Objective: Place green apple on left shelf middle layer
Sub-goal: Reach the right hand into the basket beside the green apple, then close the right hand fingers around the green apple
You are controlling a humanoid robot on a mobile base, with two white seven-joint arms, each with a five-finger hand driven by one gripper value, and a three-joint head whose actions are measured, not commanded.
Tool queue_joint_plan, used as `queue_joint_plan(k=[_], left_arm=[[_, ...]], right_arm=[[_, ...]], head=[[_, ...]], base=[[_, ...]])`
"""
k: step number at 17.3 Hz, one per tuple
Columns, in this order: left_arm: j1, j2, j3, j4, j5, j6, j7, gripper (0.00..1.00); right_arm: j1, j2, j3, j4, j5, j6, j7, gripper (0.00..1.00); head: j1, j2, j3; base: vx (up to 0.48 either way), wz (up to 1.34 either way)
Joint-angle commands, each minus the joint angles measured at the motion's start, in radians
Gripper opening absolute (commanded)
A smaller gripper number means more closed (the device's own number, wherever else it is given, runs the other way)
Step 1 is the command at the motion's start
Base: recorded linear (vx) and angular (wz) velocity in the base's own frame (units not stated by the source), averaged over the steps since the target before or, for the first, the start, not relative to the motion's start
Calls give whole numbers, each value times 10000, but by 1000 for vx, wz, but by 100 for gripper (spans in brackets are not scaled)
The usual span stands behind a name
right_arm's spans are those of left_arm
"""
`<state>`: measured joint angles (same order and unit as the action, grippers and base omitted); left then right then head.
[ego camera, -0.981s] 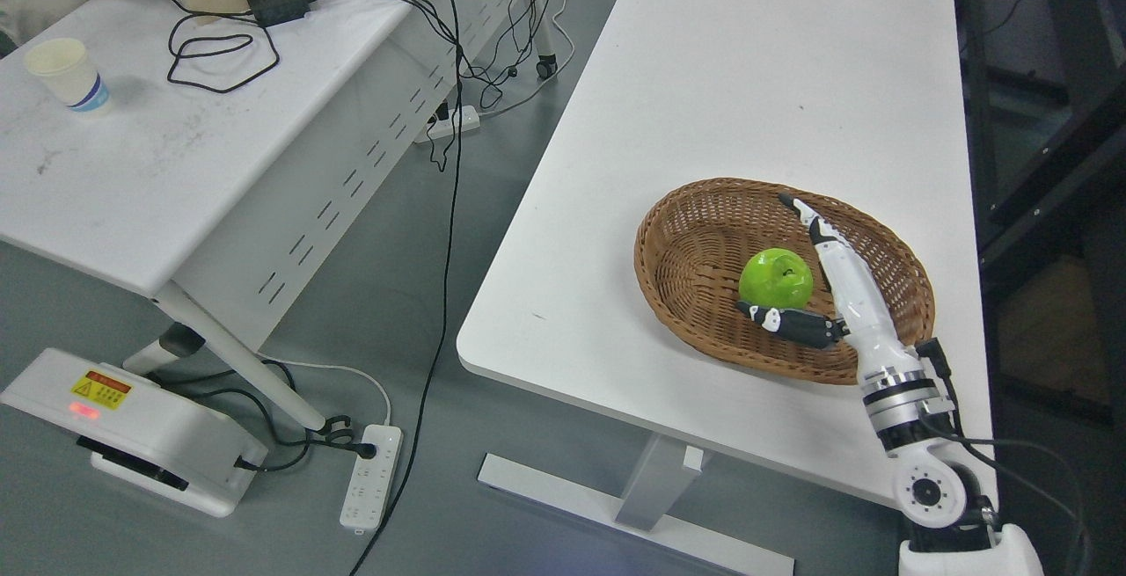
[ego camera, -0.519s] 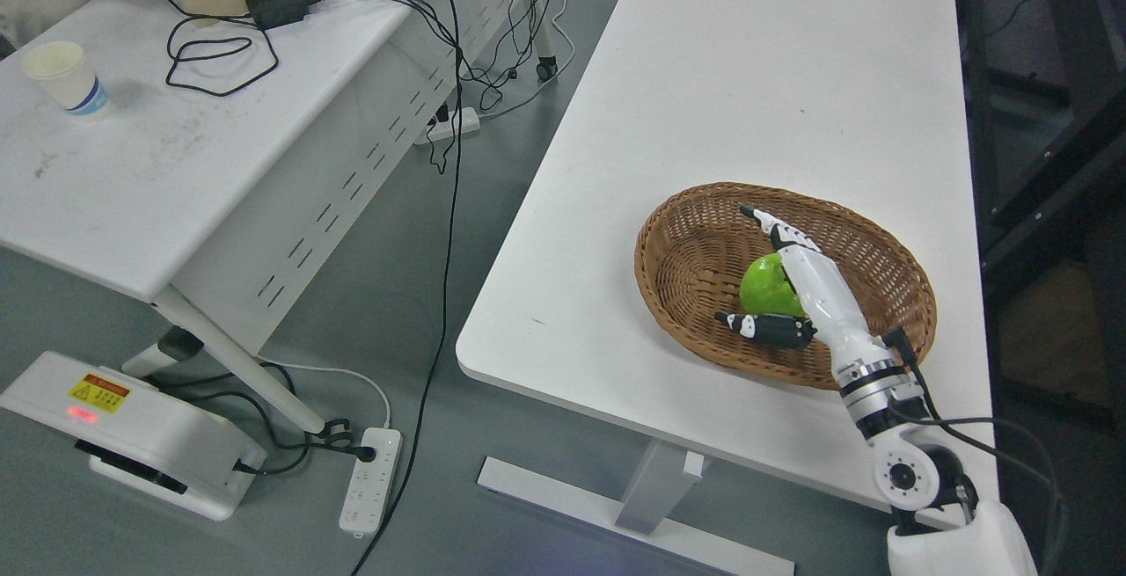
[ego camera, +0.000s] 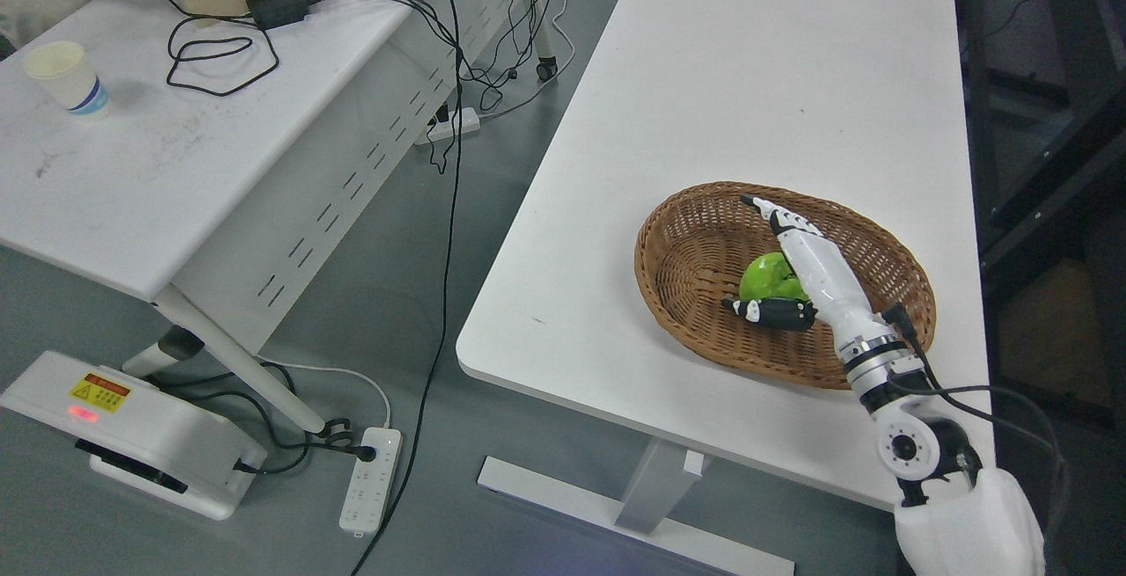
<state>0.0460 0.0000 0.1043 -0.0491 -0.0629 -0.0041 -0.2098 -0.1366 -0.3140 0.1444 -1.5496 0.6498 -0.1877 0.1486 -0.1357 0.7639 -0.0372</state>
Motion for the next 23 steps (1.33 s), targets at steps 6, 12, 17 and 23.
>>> queue_joint_plan(k=[6,12,17,23], left_arm=[[0,175,0,0,0,-5,-4,100],[0,175,0,0,0,-5,-4,100],[0,175,0,0,0,-5,-4,100],[0,175,0,0,0,-5,-4,100]], right_arm=[[-306,-817,688,969,68,-41,32,100],[-704,-833,811,1444,83,-26,17,92],[-720,-909,796,1629,772,21,1,74],[-704,-909,781,1644,834,21,47,44]], head=[[0,0,0],[0,0,0],[0,0,0],[0,0,0]], base=[[0,0],[0,0],[0,0],[0,0]])
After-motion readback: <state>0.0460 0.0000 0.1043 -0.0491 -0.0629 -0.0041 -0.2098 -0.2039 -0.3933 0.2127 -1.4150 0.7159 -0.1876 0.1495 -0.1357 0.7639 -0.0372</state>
